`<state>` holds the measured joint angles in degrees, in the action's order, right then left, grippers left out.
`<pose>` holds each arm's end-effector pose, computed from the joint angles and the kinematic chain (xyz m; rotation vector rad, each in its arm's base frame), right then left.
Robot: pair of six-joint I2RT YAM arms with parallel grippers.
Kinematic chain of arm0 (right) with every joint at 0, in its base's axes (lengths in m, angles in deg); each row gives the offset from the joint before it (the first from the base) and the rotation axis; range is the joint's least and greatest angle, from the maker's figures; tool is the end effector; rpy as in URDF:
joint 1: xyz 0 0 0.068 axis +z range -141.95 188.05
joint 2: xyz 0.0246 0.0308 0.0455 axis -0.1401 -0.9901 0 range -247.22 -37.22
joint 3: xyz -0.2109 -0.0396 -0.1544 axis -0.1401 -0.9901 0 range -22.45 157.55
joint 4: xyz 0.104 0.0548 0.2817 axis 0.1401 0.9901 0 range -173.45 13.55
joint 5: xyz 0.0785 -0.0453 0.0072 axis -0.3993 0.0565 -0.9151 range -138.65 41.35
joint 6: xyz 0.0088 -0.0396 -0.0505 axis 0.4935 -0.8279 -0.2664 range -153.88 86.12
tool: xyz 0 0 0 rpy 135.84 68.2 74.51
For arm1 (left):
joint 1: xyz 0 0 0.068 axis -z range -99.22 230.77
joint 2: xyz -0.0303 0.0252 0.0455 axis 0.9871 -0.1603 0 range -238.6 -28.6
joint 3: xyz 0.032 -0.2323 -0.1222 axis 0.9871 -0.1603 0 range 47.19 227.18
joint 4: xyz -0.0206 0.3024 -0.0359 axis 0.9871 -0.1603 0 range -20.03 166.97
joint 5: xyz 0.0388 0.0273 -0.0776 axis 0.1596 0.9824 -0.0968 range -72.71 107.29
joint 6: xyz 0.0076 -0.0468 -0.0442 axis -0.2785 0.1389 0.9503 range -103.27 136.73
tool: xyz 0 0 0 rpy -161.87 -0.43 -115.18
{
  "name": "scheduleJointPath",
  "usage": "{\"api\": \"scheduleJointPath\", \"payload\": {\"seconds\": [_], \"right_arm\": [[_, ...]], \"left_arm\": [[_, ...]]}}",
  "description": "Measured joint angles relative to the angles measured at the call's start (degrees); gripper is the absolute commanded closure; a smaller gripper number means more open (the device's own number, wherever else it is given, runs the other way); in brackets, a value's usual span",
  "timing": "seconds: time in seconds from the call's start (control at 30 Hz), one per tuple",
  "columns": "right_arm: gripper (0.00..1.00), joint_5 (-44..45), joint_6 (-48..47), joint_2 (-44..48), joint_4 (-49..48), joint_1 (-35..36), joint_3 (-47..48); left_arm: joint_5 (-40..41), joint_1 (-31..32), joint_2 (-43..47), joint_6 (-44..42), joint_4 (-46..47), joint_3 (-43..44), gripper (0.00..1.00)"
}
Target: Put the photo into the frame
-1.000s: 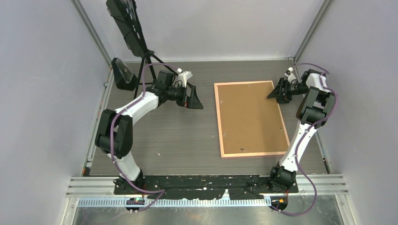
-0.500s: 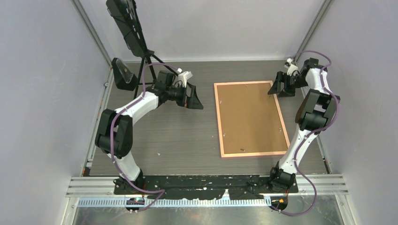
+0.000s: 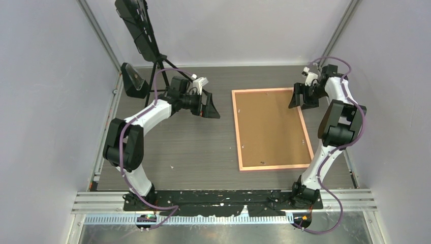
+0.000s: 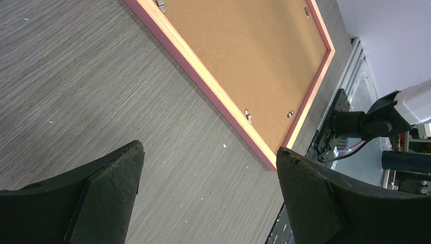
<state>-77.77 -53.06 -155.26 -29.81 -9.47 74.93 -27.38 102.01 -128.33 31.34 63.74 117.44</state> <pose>0.4516 -0.1166 0.1784 -0.1345 2.6729 0.5433 0.3853 -0.1878 0.1995 0.5488 2.2839 -1.2152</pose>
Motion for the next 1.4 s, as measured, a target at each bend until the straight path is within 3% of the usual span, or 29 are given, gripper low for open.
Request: {"api": "scheduleJointPath", "payload": {"seconds": [0.3,0.5,1.0,1.4], "right_arm": [[0.26,9.73,-2.67,10.38,-7.45,-0.11,-13.11],[0.26,13.03,-4.33,11.30,-10.62,-0.11,-20.68],[0.28,12.61,-4.52,11.93,-15.15,0.33,-27.39],[0.29,12.37,-1.62,14.60,-18.60,6.38,-31.54]], "left_arm": [[3.19,0.00,0.00,0.13,-1.86,0.00,0.01],[5.64,0.00,0.00,-0.09,-3.67,0.00,0.01],[12.63,0.00,2.51,-2.99,-8.85,-1.90,0.01],[16.61,0.00,0.63,-1.64,-10.19,-1.27,0.01]]}}
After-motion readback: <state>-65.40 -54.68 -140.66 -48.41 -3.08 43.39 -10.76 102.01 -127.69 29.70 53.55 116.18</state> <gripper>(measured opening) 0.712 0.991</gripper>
